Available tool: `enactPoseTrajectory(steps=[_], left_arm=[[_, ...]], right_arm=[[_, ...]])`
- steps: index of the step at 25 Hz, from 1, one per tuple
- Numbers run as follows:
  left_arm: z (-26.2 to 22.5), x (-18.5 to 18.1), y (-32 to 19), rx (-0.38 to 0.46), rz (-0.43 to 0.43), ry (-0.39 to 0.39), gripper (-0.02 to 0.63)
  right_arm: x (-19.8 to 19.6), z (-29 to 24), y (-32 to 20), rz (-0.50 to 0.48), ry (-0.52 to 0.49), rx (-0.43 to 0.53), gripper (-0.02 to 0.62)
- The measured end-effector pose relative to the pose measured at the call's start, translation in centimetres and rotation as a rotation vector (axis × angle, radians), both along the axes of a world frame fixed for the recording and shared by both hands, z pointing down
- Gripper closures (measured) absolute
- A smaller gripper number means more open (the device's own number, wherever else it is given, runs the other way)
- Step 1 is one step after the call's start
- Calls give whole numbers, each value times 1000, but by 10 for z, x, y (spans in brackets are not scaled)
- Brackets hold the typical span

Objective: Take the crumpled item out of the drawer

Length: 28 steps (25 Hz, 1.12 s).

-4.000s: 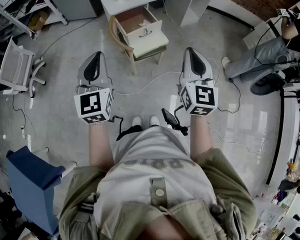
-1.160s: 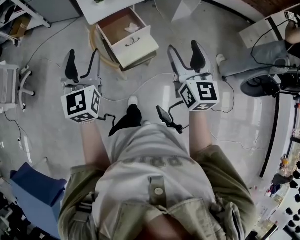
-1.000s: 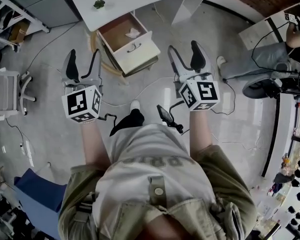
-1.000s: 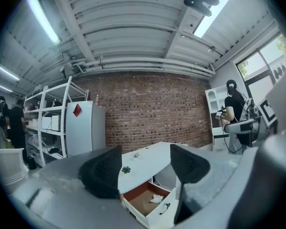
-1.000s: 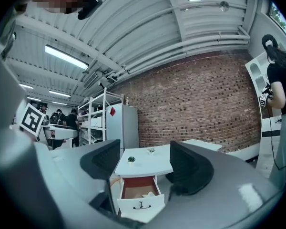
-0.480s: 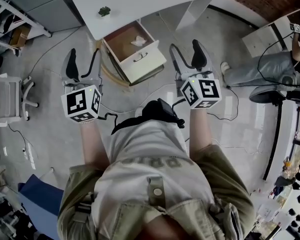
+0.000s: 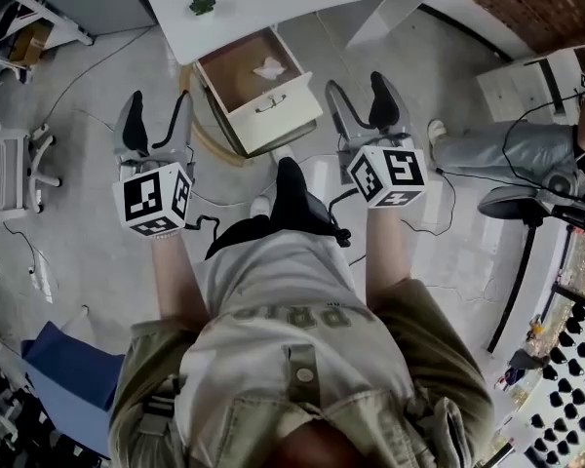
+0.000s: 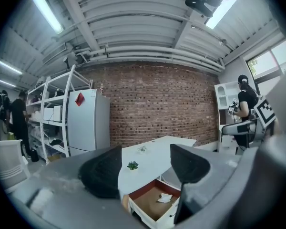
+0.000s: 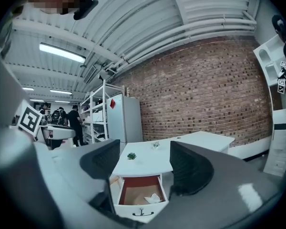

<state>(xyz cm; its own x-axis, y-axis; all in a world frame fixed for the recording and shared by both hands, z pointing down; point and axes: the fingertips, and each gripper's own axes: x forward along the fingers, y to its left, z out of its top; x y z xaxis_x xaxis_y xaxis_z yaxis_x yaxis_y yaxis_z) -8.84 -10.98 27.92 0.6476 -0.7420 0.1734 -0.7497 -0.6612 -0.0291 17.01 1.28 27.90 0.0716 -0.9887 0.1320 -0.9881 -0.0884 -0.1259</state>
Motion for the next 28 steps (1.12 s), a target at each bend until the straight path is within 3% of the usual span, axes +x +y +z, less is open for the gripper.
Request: enactPoseTrajectory(steps=[13, 22, 28], left_arm=[[61, 37, -47, -124, -92, -34, 282], [116, 55, -61, -216, -148, -80, 276], [140, 62, -60, -257, -173, -102, 276]], right_arm=[[25, 64, -104, -205, 44, -166, 270], [27, 154, -167, -411, 84, -341, 267], [23, 213, -195, -499, 124, -451, 270]])
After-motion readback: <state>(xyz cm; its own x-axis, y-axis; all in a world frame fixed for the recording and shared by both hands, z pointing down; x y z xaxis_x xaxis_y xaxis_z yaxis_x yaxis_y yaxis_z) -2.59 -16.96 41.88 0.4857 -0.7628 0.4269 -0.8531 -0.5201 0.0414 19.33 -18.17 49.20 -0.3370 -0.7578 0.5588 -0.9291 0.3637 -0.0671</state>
